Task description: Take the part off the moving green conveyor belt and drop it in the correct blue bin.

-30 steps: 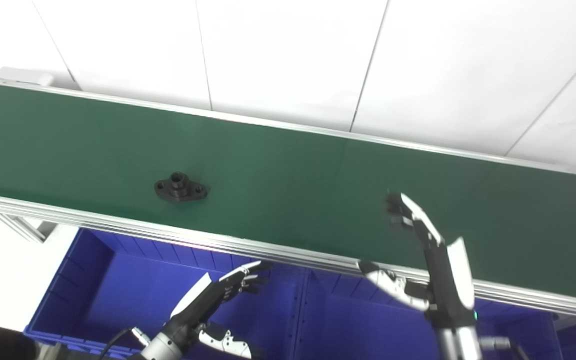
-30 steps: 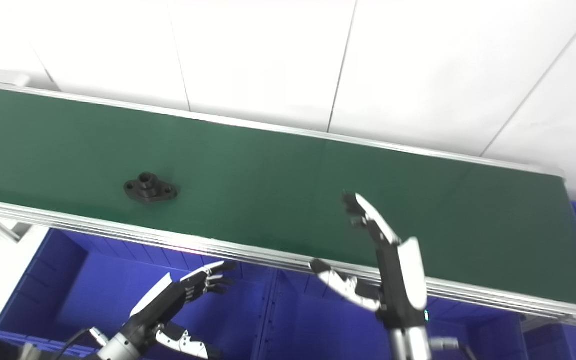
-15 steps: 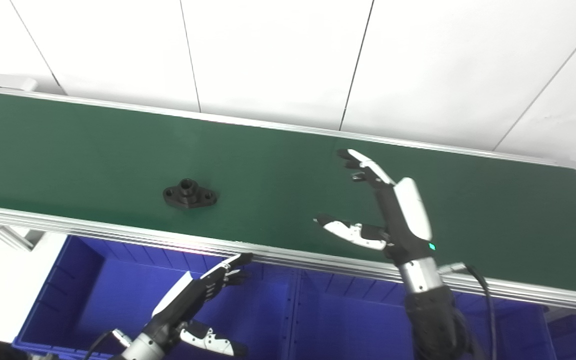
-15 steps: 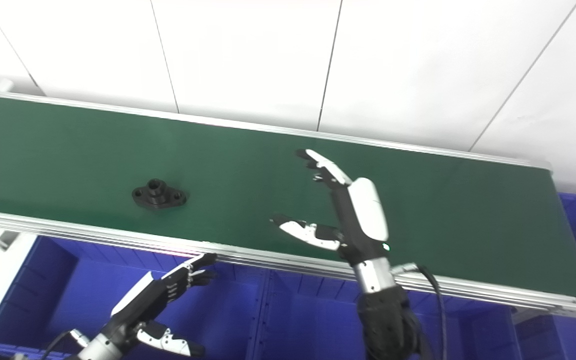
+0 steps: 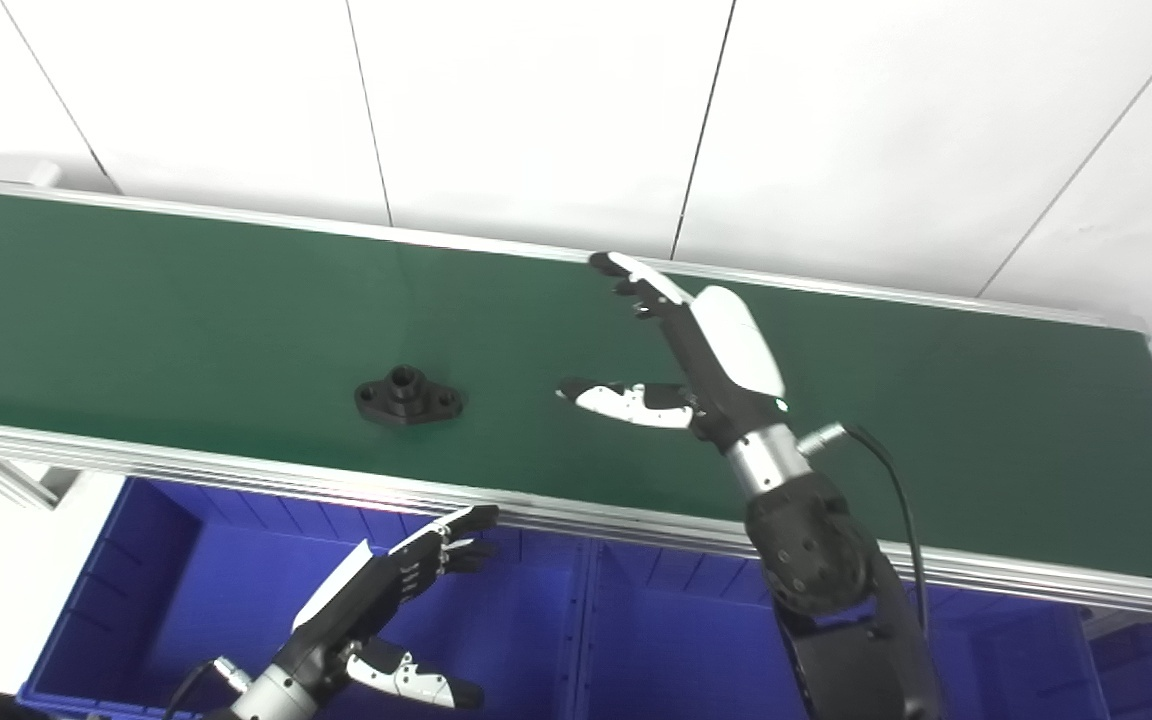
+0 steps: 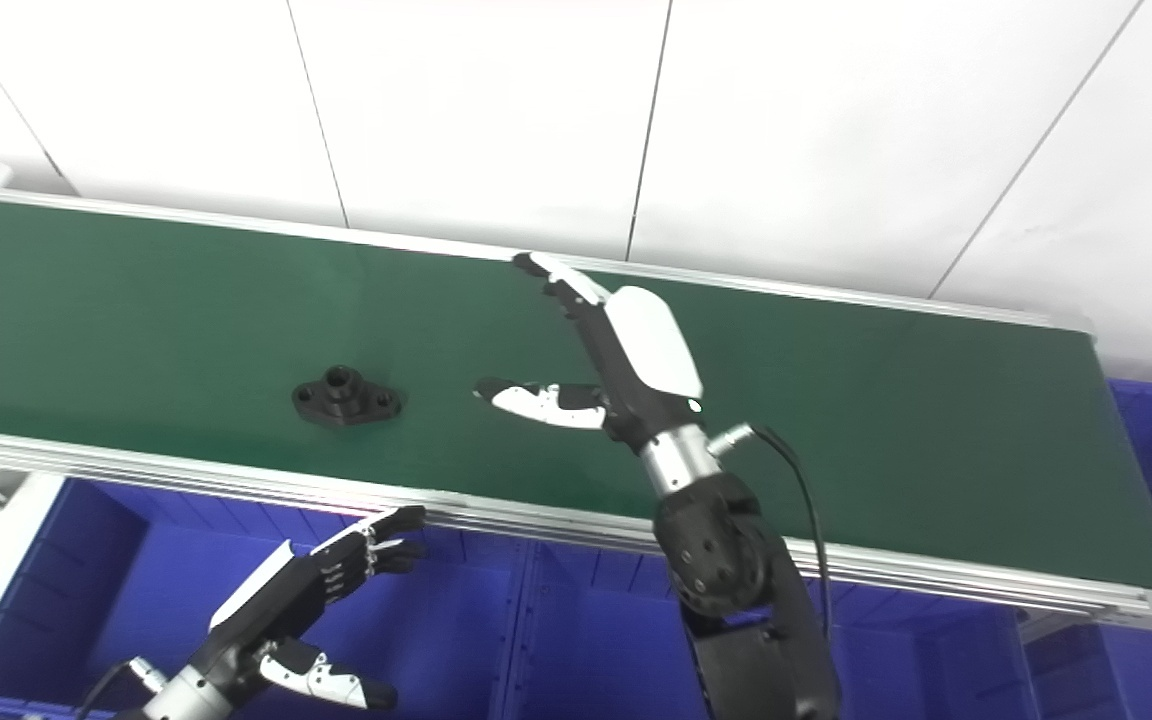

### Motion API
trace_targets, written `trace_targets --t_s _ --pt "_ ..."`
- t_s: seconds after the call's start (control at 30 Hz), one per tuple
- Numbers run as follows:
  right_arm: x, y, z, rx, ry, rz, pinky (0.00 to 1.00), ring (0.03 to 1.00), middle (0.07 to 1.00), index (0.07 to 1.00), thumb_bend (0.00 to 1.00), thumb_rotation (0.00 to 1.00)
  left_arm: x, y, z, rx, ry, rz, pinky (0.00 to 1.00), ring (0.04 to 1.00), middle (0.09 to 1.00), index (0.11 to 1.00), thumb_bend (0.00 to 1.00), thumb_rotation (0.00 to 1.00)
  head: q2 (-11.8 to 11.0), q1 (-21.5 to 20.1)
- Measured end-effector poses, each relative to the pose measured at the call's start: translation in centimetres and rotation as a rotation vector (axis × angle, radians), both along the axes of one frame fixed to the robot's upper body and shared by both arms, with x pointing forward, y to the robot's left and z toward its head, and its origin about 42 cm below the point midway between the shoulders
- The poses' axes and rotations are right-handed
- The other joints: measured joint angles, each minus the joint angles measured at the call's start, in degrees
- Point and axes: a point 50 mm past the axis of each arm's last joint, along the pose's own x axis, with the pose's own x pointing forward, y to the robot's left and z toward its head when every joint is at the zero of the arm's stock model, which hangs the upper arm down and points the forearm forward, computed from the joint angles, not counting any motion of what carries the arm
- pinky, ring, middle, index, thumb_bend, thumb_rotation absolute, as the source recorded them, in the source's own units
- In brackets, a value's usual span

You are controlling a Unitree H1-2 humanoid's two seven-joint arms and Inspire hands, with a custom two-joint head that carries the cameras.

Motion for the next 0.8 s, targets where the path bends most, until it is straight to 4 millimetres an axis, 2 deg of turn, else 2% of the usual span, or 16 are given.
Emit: trace_targets --t_s 0.17,0.27,0.47,0.67,0.8 --pt "0.6 1.9 -0.6 -0.077 0.052 0.024 0.71 0.826 0.87 0.881 0.74 0.41 -0.5 0.1 -0.2 0.017 0.011 0.009 0.81 0.838 0.915 0.891 0.69 0.23 -0.35 0.17" --pt "0.9 2.9 -1.0 -0.112 0.068 0.033 0.7 0.814 0.863 0.876 0.75 0.39 -0.6 -0.1 -0.2 0.013 0.013 0.012 0.82 0.837 0.915 0.897 0.68 0.19 -0.44 0.53" --pt "2.2 4.1 -1.7 -0.163 0.094 0.045 0.68 0.783 0.836 0.894 0.76 0.39 -0.6 -0.2 -0.3 0.011 0.013 0.012 0.8 0.83 0.908 0.891 0.68 0.2 -0.61 1.14" --pt "2.4 5.2 -3.2 -0.225 0.112 0.052 0.68 0.778 0.838 0.9 0.78 0.39 -0.7 -0.4 -0.3 0.021 0.014 0.012 0.79 0.835 0.904 0.885 0.68 0.16 -0.44 2.02" --pt "2.6 5.8 -4.0 -0.263 0.112 0.055 0.7 0.795 0.848 0.898 0.78 0.36 -0.8 -0.4 -0.4 0.022 0.016 0.017 0.79 0.832 0.904 0.88 0.69 0.16 -0.26 2.37"
